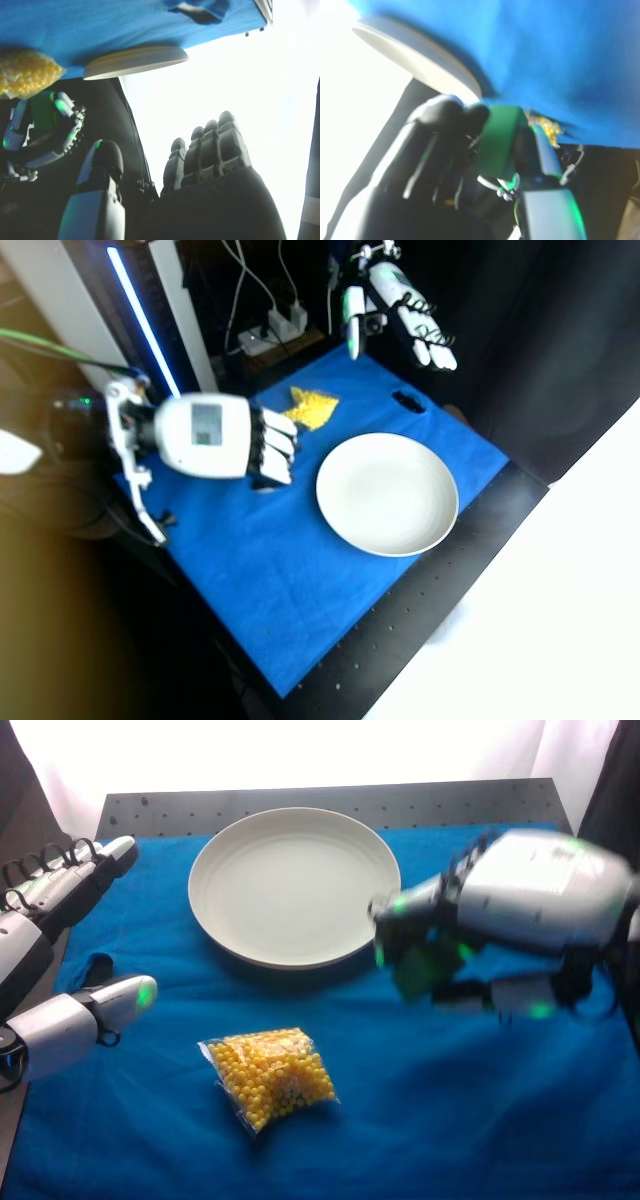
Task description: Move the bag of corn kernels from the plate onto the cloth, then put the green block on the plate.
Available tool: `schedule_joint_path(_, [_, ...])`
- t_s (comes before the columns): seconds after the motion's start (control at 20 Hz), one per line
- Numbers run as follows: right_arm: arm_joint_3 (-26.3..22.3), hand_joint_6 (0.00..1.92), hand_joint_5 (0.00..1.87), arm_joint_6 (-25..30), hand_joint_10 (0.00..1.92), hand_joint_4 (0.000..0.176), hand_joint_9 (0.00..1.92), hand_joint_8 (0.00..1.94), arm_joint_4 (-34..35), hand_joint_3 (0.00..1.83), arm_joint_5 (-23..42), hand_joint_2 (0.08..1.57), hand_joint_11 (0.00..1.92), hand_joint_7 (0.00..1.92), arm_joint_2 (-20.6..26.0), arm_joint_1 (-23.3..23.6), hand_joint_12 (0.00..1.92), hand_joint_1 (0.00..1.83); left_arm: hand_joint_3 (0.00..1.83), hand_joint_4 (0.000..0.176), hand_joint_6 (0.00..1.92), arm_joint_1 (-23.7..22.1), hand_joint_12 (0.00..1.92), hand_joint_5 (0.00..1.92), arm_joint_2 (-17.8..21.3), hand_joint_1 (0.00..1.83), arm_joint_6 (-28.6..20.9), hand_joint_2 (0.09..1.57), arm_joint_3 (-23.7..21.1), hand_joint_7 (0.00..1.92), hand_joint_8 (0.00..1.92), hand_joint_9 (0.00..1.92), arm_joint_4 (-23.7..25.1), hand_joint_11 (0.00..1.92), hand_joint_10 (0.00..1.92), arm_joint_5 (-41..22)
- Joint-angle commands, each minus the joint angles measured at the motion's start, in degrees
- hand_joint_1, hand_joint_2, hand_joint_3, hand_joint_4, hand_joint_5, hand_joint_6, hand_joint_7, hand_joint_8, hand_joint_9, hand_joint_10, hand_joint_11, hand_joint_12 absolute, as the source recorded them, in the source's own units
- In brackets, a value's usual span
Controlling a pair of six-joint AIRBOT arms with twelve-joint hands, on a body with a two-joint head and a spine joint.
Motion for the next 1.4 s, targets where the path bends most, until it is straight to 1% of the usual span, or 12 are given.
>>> schedule_joint_path(0.0, [0.51, 1.53, 0.61, 0.14, 1.10, 0.000, 1.08, 0.86, 1.65, 0.00, 7.32, 1.33, 0.99, 0.99, 0.37, 1.95, 1.54, 1.04, 0.01, 0.120, 0.00, -0.23, 0.01, 0.00, -0.18, 0.49, -0.33, 1.28, 0.03, 0.00, 0.00, 0.00, 1.18, 0.03, 0.00, -7.02])
schedule_joint_path(0.15, [4.28, 1.39, 0.56, 4.43, 1.42, 0.000, 0.96, 1.55, -1.71, 0.00, 6.68, 1.30, 0.82, 0.77, -1.11, 6.59, 1.81, 1.18, 0.00, 0.118, 0.00, -0.21, 0.00, 0.00, -0.40, 0.55, -0.33, 1.26, 0.10, 0.00, 0.00, 0.00, 1.27, 0.00, 0.00, -6.42])
schedule_joint_path(0.55, [16.23, 1.44, 0.59, 10.70, 1.19, 0.000, 0.65, 1.56, -13.49, 0.00, -7.71, 1.31, 0.52, 0.70, -14.71, 16.31, 1.75, 1.12, 0.00, 0.120, 0.00, -0.24, 0.00, 0.00, -1.33, 0.51, -0.85, 1.26, 0.72, 0.00, 0.00, 0.00, 1.72, 0.00, 0.00, -5.64])
schedule_joint_path(0.6, [17.34, 1.57, 0.56, 10.70, 1.08, 0.000, 0.53, 1.01, -13.60, 0.00, -8.75, 1.35, 0.39, 0.57, -16.29, 16.40, 1.71, 1.00, 0.01, 0.107, 0.00, -0.25, 0.00, 0.00, -1.51, 0.51, -0.87, 1.27, 0.80, 0.00, 0.00, 0.00, 1.69, 0.00, 0.00, -5.63])
schedule_joint_path(0.65, [19.29, 1.52, 0.55, 10.70, 1.11, 0.000, 0.61, 1.48, -13.96, 0.00, -11.10, 1.34, 0.50, 0.65, -19.11, 16.40, 1.71, 1.08, 0.01, 0.107, 0.00, -0.25, 0.00, 0.00, -1.72, 0.51, -1.05, 1.27, 1.08, 0.00, 0.00, 0.00, 1.58, 0.00, 0.00, -5.65])
schedule_joint_path(0.8, [22.43, 1.32, 0.73, 10.69, 1.33, 0.000, 1.09, 1.35, -14.81, 0.00, -15.24, 1.23, 1.05, 0.79, -23.50, 16.40, 1.69, 1.21, 0.01, 0.112, 0.00, -0.28, 0.00, 0.00, -1.89, 0.49, -1.33, 1.28, 1.46, 0.00, 0.00, 0.00, 1.59, 0.01, 0.00, -5.34])
schedule_joint_path(0.95, [25.30, 1.48, 0.62, 10.69, 1.35, 0.000, 0.90, 1.50, -14.84, 0.00, -20.11, 1.30, 0.82, 0.68, -26.90, 16.38, 1.81, 1.16, 0.01, 0.101, 0.01, -0.43, 0.01, 0.03, -2.14, 0.48, -1.77, 1.31, 1.85, 0.00, 0.00, 0.00, 1.65, 0.02, 0.00, -4.95])
schedule_joint_path(1.0, [25.92, 1.63, 0.53, 10.69, 1.10, 0.000, 0.73, 0.89, -14.86, 0.00, -21.81, 1.38, 0.60, 0.70, -27.92, 16.37, 1.69, 1.00, 0.01, 0.108, 0.02, -0.48, 0.01, 0.05, -2.22, 0.48, -1.80, 1.32, 1.90, 0.00, 0.00, 0.00, 1.68, 0.02, 0.00, -4.85])
schedule_joint_path(1.05, [26.24, 0.69, 0.57, 10.68, 0.82, 0.000, 0.71, 0.47, -15.03, 0.00, -23.12, 1.43, 0.47, 0.77, -28.48, 16.36, 1.55, 0.86, 0.01, 0.125, 0.02, -0.53, 0.01, 0.07, -2.22, 0.50, -1.80, 1.32, 1.90, 0.00, 0.00, 0.00, 1.69, 0.02, 0.00, -4.78])
schedule_joint_path(1.1, [26.56, 1.32, 0.62, 10.68, 1.01, 0.000, 0.88, 0.44, -15.26, 0.00, -24.53, 1.34, 0.71, 0.97, -29.24, 16.32, 1.64, 1.01, 0.01, 0.104, 0.02, -0.57, 0.02, 0.09, -2.23, 0.54, -1.80, 1.32, 1.88, 0.00, 0.00, 0.00, 1.69, 0.02, 0.00, -4.76])
schedule_joint_path(1.2, [26.76, 0.28, 0.43, 10.68, 0.78, 0.000, 0.78, 0.17, -15.53, 0.00, -25.81, 1.36, 0.51, 0.93, -29.68, 15.74, 1.57, 0.97, 0.00, 0.102, 0.01, -0.57, 0.14, 0.12, -2.23, 0.53, -1.82, 1.33, 1.80, 0.00, 0.00, 0.00, 1.67, 0.00, 0.00, -4.91])
schedule_joint_path(1.35, [26.71, 0.00, 0.00, 10.68, 0.08, 0.000, 0.23, 0.00, -15.53, 0.00, -26.14, 1.32, 0.00, 0.21, -29.76, 15.22, 0.86, 0.45, 0.00, 0.088, 0.01, -0.57, 0.16, 0.22, -2.43, 0.55, -2.06, 1.34, 1.84, 0.00, 0.00, 0.00, 1.63, 0.00, 0.00, -5.35])
